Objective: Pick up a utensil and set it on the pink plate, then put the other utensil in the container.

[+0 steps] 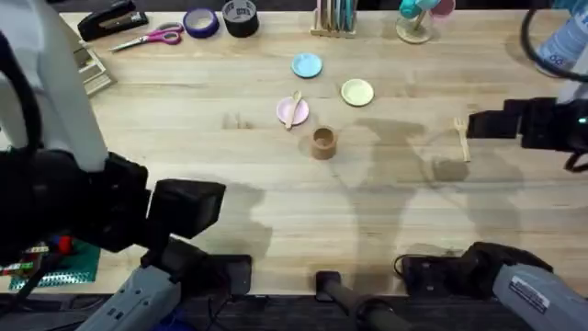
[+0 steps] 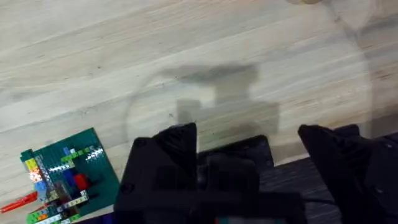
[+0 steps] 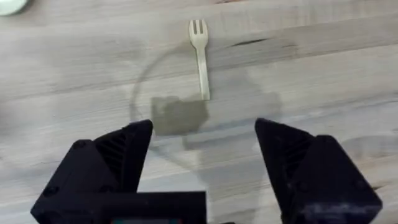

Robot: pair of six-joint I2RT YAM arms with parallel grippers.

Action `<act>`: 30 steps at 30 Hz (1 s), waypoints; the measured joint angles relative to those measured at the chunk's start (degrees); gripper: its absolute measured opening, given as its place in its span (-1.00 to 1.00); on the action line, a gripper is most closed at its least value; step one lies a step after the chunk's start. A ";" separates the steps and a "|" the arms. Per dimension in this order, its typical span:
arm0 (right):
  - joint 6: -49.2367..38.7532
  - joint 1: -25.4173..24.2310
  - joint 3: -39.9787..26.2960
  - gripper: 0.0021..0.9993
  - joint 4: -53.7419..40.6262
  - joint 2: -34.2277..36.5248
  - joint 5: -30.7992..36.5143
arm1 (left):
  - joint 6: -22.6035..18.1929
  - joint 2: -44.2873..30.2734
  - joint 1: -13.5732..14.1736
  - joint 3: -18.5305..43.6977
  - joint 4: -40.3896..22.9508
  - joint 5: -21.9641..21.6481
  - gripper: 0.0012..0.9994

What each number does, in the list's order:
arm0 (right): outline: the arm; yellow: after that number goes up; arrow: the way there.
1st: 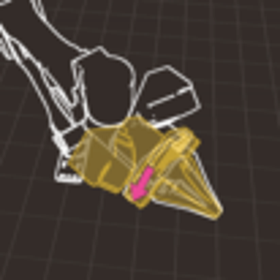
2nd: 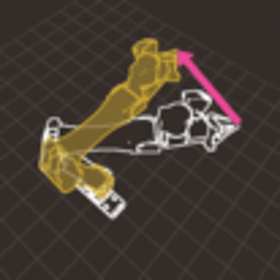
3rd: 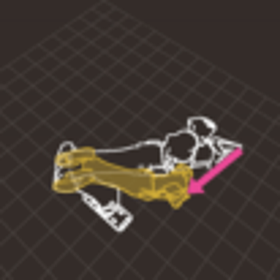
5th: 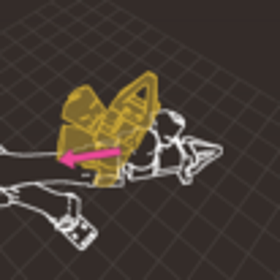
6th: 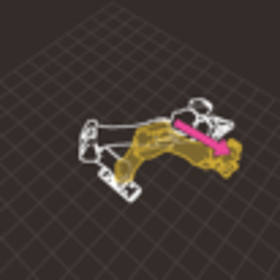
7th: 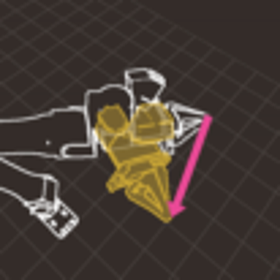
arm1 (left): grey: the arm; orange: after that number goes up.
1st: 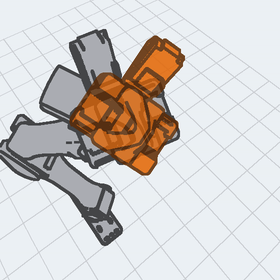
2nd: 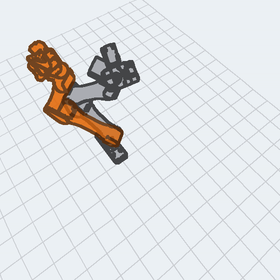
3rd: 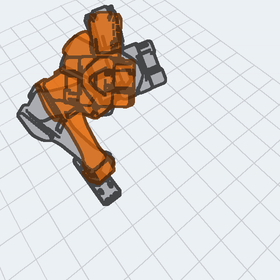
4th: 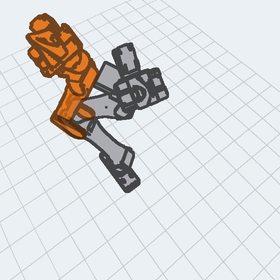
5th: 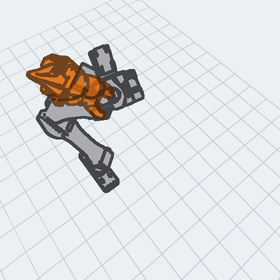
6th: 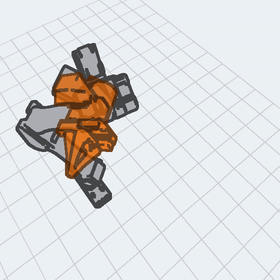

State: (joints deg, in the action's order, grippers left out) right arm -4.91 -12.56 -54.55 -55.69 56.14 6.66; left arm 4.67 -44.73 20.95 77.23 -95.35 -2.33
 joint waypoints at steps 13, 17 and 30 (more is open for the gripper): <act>0.72 0.00 3.61 0.99 10.83 14.50 -1.03 | 0.00 0.00 0.00 0.00 0.00 0.00 0.99; 0.87 0.00 3.61 0.99 11.66 19.67 -2.26 | 0.00 0.00 0.00 0.00 0.00 0.00 0.99; 0.91 -0.23 3.68 0.98 14.27 26.38 -3.29 | 0.00 0.00 0.00 0.00 0.00 0.00 0.99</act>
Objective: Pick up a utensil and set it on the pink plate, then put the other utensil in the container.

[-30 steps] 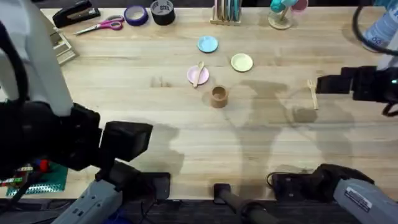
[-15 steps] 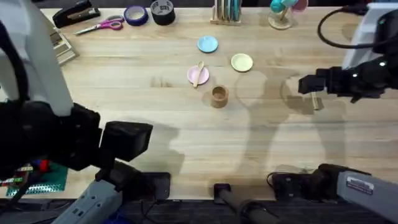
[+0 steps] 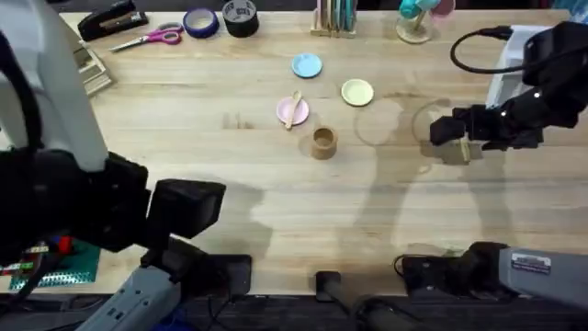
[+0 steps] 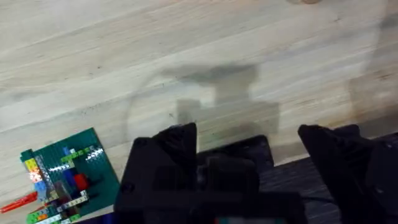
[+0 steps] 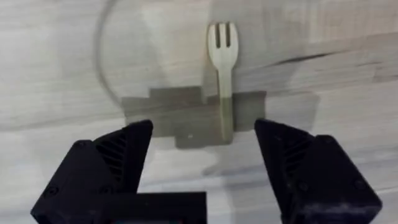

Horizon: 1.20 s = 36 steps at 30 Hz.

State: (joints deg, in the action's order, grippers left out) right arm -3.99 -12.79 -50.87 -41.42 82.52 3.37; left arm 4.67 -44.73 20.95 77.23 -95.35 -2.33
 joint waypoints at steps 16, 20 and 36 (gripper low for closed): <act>-0.79 -2.77 4.78 0.99 11.12 1.20 -0.41 | 0.00 0.00 0.00 0.00 0.00 0.00 0.99; -0.93 -2.90 4.60 0.99 11.18 1.75 -0.93 | 0.00 0.00 0.00 0.00 0.00 0.00 0.99; -1.62 -2.83 3.91 -0.22 12.08 2.85 -1.53 | 0.00 0.00 0.00 0.00 0.00 0.00 0.99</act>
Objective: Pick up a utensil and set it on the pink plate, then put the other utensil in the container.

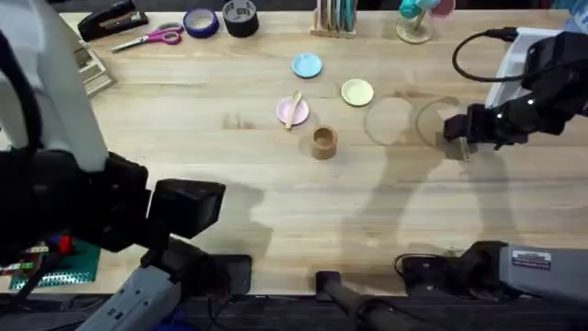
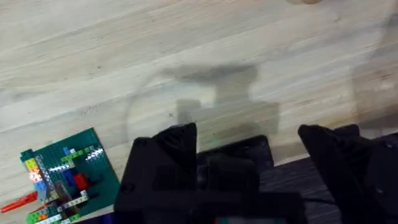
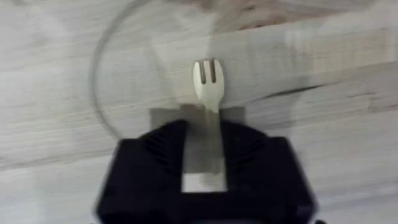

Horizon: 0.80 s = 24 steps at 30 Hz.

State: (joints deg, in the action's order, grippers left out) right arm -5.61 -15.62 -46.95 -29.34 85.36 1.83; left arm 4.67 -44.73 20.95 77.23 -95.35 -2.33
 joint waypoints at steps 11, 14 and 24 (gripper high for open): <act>-0.19 -0.09 -0.25 -0.92 0.47 0.15 1.15 | 0.00 0.00 0.00 0.00 0.00 0.00 0.99; -0.19 -0.09 -0.25 -0.93 0.47 0.15 1.15 | 0.00 0.00 0.00 0.00 0.00 0.00 0.99; -0.21 -0.09 -0.24 -0.95 0.98 0.15 1.15 | 0.00 0.00 0.00 0.00 0.00 0.00 0.99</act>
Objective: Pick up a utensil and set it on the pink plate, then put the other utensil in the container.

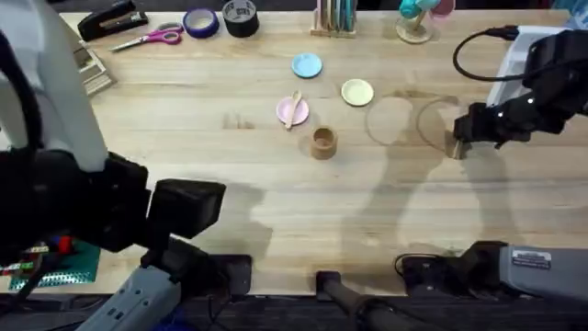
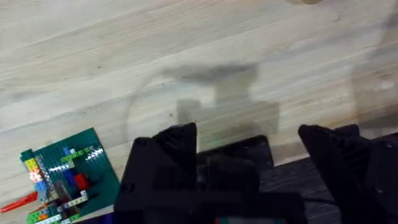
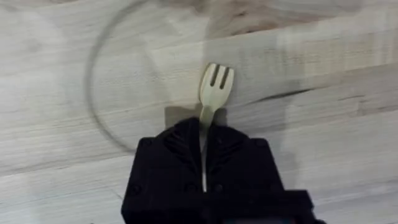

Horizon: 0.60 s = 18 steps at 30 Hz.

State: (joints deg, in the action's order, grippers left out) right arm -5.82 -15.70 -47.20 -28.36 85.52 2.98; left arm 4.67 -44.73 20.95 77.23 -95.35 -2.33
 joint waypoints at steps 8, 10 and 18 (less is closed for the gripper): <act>-2.21 0.00 -0.33 -0.95 -0.20 -0.07 -0.09 | 0.00 0.00 0.00 0.00 0.71 -0.02 0.99; -5.35 0.00 -1.14 -0.95 -0.63 -3.63 -3.99 | -1.86 0.00 0.00 0.00 2.59 1.76 0.99; -9.01 0.00 -1.82 -0.95 -0.61 -10.28 -13.14 | -12.33 0.00 0.00 0.00 5.46 11.71 0.99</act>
State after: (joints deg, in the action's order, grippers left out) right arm -14.83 -15.70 -49.01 -28.97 75.23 -10.16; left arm -7.67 -44.73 20.95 77.23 -89.89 9.39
